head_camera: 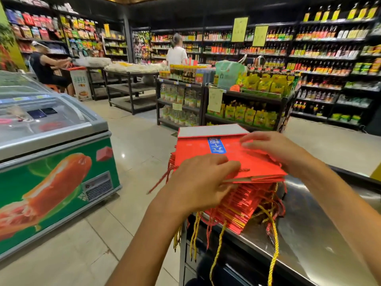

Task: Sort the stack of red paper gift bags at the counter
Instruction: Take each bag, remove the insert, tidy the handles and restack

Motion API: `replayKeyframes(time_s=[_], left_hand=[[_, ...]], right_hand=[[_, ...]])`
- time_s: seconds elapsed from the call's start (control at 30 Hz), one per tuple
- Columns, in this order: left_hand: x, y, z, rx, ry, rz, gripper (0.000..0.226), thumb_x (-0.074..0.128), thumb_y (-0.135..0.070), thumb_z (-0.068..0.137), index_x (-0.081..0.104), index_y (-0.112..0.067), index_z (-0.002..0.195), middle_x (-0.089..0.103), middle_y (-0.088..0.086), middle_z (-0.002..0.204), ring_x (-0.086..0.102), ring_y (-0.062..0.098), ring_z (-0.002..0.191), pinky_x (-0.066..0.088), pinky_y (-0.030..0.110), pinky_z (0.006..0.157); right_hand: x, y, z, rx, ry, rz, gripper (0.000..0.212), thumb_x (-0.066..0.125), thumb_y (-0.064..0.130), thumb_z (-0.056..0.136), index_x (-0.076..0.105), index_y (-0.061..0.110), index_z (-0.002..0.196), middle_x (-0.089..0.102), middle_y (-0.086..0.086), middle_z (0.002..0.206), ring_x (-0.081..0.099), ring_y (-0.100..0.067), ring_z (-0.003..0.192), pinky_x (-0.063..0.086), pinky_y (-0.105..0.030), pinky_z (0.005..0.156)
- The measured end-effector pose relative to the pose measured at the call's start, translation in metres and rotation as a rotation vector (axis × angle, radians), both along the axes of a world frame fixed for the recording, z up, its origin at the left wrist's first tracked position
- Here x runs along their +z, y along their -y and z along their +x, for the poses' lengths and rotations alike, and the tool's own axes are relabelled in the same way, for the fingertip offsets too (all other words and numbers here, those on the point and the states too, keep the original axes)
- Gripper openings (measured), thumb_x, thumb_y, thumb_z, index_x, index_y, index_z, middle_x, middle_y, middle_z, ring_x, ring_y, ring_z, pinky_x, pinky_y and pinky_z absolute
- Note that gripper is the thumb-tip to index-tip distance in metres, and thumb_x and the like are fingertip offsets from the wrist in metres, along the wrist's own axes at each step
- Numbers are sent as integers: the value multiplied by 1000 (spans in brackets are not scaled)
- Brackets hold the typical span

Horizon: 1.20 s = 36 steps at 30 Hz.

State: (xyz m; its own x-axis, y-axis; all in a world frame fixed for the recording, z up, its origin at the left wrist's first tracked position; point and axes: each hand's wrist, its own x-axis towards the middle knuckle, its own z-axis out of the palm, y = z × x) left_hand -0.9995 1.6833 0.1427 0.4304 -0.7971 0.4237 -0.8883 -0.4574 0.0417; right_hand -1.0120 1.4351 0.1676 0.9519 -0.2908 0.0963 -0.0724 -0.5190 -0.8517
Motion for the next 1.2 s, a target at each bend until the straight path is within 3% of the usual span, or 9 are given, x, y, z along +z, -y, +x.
replayKeyframes(time_s=[0.07, 0.17, 0.27, 0.47, 0.57, 0.63, 0.87, 1.07, 1.2], left_hand=[[0, -2, 0, 0, -35, 6, 54, 54, -66, 93, 56, -32, 135, 63, -10, 127, 58, 15, 117, 54, 41, 89], [4, -19, 1, 1, -16, -123, 69, 48, -76, 90, 61, -26, 135, 64, -8, 126, 55, 10, 117, 51, 32, 92], [-4, -44, 8, 153, 76, -400, 45, 54, -55, 98, 69, -19, 120, 64, -3, 117, 52, 13, 113, 47, 32, 91], [-26, -65, -4, 413, -249, -835, 13, 66, -40, 96, 61, -28, 94, 61, -14, 90, 59, 2, 85, 48, 18, 66], [-35, -64, -9, 328, -433, -940, 7, 70, -35, 94, 64, -33, 91, 68, -10, 90, 66, 8, 88, 60, 39, 70], [-39, -64, -10, 309, -515, -990, 8, 73, -31, 93, 65, -34, 91, 70, -8, 91, 68, 11, 89, 61, 46, 69], [-48, -67, -11, 364, -459, -865, 11, 72, -26, 94, 66, -36, 91, 60, -18, 109, 59, -2, 105, 48, 9, 77], [-52, -61, -12, 356, -182, -792, 8, 72, -16, 92, 74, -21, 99, 58, -8, 132, 47, 3, 125, 30, 0, 100], [-51, -61, -9, 281, -89, -771, 12, 72, -12, 92, 77, -16, 103, 67, -4, 114, 60, 10, 109, 48, 17, 91]], right_hand=[[-4, -2, -3, 47, -5, -347, 28, 79, 27, 87, 76, 24, 115, 69, 6, 117, 63, -11, 109, 45, -24, 90], [-3, -10, -8, 248, 33, -404, 27, 76, 12, 90, 76, 20, 115, 60, 17, 123, 56, 1, 116, 37, -3, 93], [2, -21, -15, 323, 134, -436, 31, 77, 6, 86, 77, 30, 106, 63, 11, 133, 56, 4, 122, 41, -22, 110], [37, -75, -7, 487, 172, -441, 15, 68, 32, 97, 78, 28, 108, 76, 10, 93, 70, -6, 84, 55, -27, 77], [33, -100, 8, 534, 82, -630, 27, 70, 55, 89, 76, 38, 109, 69, 12, 85, 64, -4, 80, 48, -27, 69], [24, -108, 15, 554, 111, -675, 18, 76, 49, 87, 77, 38, 102, 64, 12, 77, 60, -6, 75, 45, -28, 65], [23, -68, 6, 434, 47, -764, 10, 76, 25, 85, 70, 32, 82, 69, 8, 77, 64, -10, 74, 54, -40, 74], [46, -8, -13, 328, -201, -924, 20, 74, 27, 86, 66, 45, 81, 67, 13, 83, 62, -7, 76, 54, -42, 74], [54, -10, -8, 286, -101, -1100, 26, 71, 42, 88, 68, 36, 113, 64, 10, 112, 59, -13, 102, 51, -39, 91]])
